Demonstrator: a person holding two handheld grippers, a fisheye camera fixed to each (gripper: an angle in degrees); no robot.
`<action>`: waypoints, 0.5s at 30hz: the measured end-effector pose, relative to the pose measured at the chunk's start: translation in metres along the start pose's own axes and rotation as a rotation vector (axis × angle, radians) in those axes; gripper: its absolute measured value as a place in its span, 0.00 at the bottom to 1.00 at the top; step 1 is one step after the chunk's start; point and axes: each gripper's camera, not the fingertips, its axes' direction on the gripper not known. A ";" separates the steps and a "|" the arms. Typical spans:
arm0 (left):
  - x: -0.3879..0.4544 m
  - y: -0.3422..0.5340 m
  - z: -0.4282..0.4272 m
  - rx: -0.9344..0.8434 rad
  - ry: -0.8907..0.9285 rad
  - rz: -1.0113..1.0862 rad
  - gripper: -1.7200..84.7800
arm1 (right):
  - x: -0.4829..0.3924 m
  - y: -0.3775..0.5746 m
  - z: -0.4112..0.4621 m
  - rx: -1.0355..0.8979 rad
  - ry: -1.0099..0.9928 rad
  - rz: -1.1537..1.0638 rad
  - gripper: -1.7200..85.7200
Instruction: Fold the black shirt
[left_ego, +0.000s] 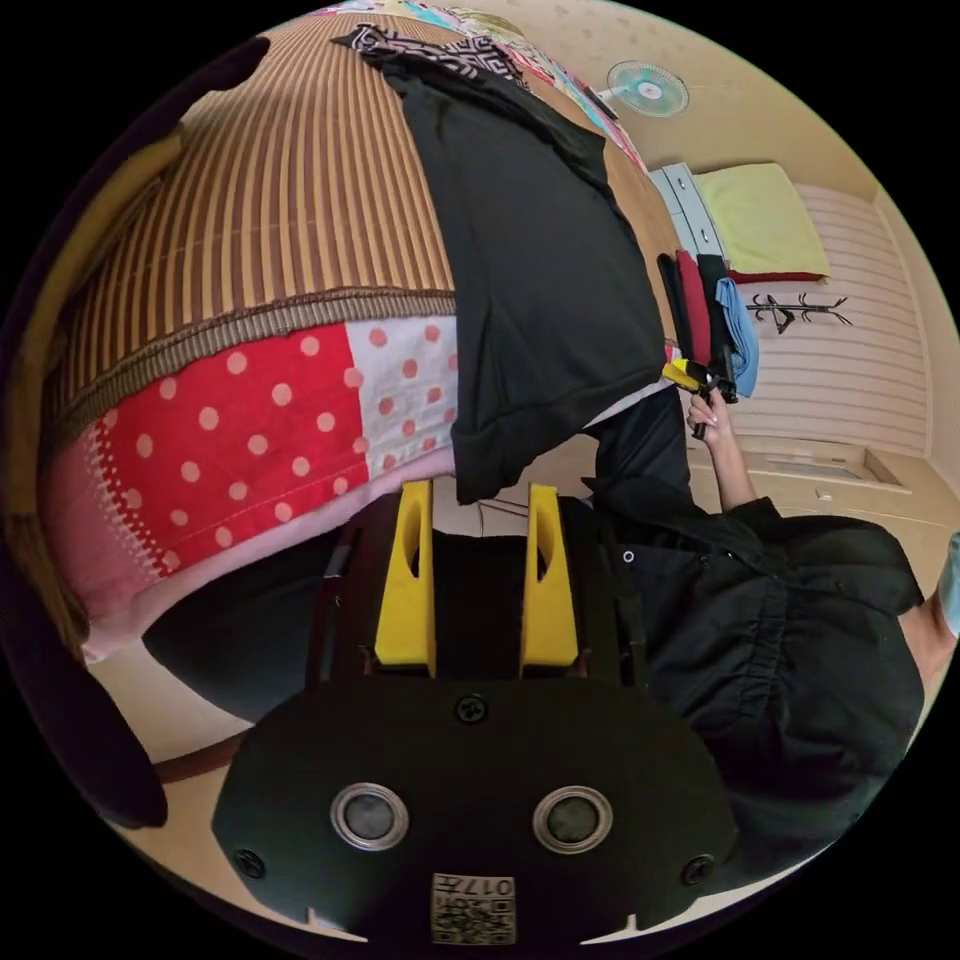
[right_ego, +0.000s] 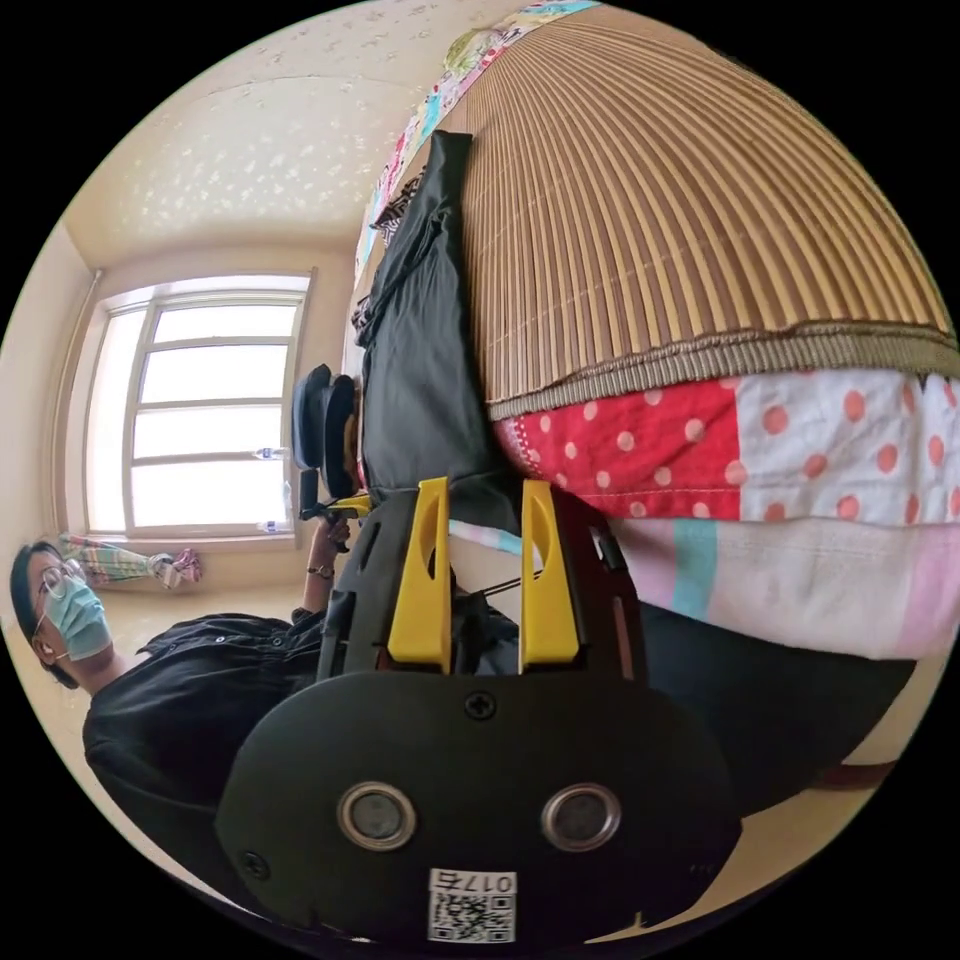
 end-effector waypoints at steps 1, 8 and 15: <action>-0.002 0.000 0.001 0.001 0.019 0.006 0.14 | 0.006 0.001 0.002 -0.007 -0.042 0.003 0.13; -0.016 0.054 -0.050 0.188 0.282 0.157 0.03 | 0.024 0.034 -0.023 0.012 -0.136 -0.035 0.06; -0.007 0.102 -0.131 0.447 0.447 0.318 0.02 | -0.014 0.052 -0.084 0.103 -0.383 -0.253 0.04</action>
